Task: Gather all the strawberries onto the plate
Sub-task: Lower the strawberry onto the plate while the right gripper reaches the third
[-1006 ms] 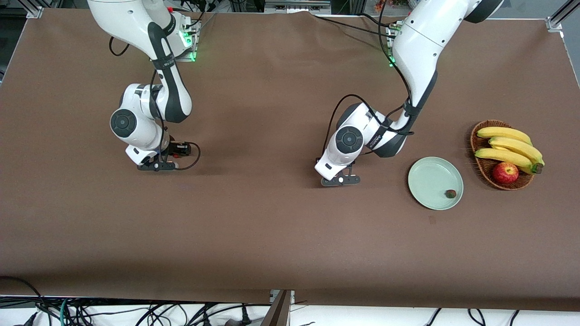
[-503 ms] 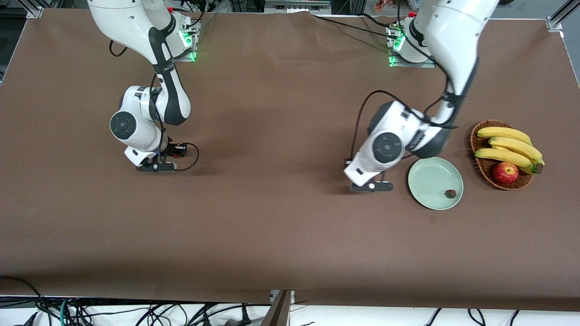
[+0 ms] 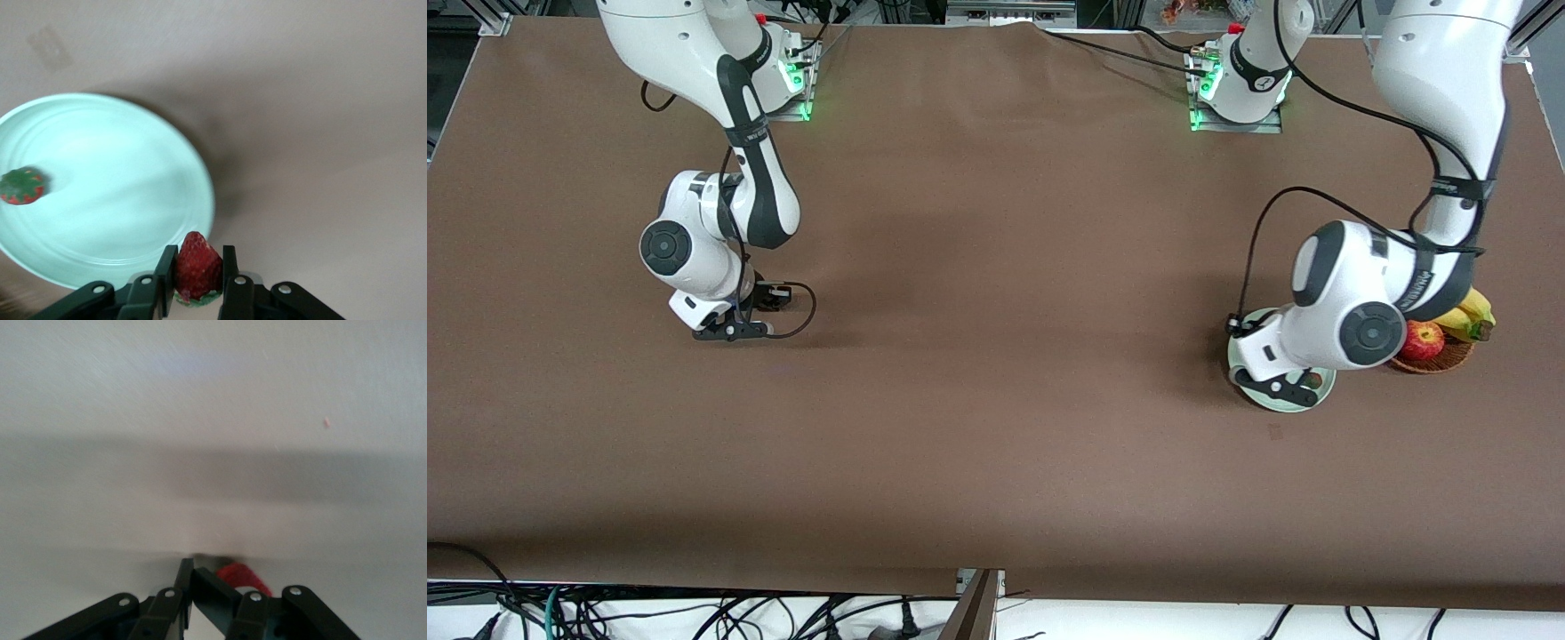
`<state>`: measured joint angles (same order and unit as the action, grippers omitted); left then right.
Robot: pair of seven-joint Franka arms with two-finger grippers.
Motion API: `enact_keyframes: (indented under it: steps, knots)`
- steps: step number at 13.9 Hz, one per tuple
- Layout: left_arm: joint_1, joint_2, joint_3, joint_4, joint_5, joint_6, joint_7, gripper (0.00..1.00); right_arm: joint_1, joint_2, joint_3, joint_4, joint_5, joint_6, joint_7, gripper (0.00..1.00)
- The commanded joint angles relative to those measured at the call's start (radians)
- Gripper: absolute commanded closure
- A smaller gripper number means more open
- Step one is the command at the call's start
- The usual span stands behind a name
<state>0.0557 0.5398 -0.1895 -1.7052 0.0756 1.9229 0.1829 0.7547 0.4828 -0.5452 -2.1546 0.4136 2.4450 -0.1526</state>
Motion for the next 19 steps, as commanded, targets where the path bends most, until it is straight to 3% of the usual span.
enact_keyframes:
  steps: [1,3,4,6,7,8,9,15,17,19]
  knots:
    - [0.053,0.028,-0.016,-0.037,0.024,0.008,0.105,0.9,0.023,-0.009,0.01,0.071,0.021,-0.062,0.051,0.95]
    - [0.065,0.052,-0.015,-0.066,0.024,0.049,0.11,0.91,0.035,-0.003,0.01,0.11,0.019,-0.096,0.073,0.95]
    - [0.072,0.052,-0.015,-0.101,0.024,0.101,0.115,0.91,0.032,-0.003,0.008,0.11,0.017,-0.096,0.068,0.84]
    - [0.073,0.052,-0.013,-0.146,0.024,0.181,0.116,0.91,0.023,-0.003,-0.001,0.098,0.016,-0.098,0.041,0.52]
    - [0.075,0.054,-0.013,-0.146,0.024,0.183,0.115,0.86,0.018,-0.003,-0.016,0.084,0.017,-0.1,0.006,0.44]
    - [0.076,0.052,-0.013,-0.146,0.024,0.182,0.115,0.66,0.003,-0.001,-0.025,0.076,0.017,-0.103,-0.025,0.41]
    - [0.078,0.049,-0.013,-0.145,0.024,0.177,0.113,0.01,-0.024,0.005,-0.025,0.073,0.017,-0.104,-0.057,0.4]
    - [0.092,-0.015,-0.013,-0.091,0.024,0.047,0.113,0.0,-0.097,0.028,-0.022,0.03,0.022,-0.09,-0.127,0.4]
    - [0.09,-0.032,-0.016,-0.035,0.021,-0.037,0.113,0.0,-0.097,0.037,-0.021,0.035,0.024,-0.084,-0.127,0.47]
    - [0.087,-0.037,-0.021,0.057,0.009,-0.143,0.107,0.0,-0.098,0.045,-0.016,0.038,0.051,-0.08,-0.128,0.48]
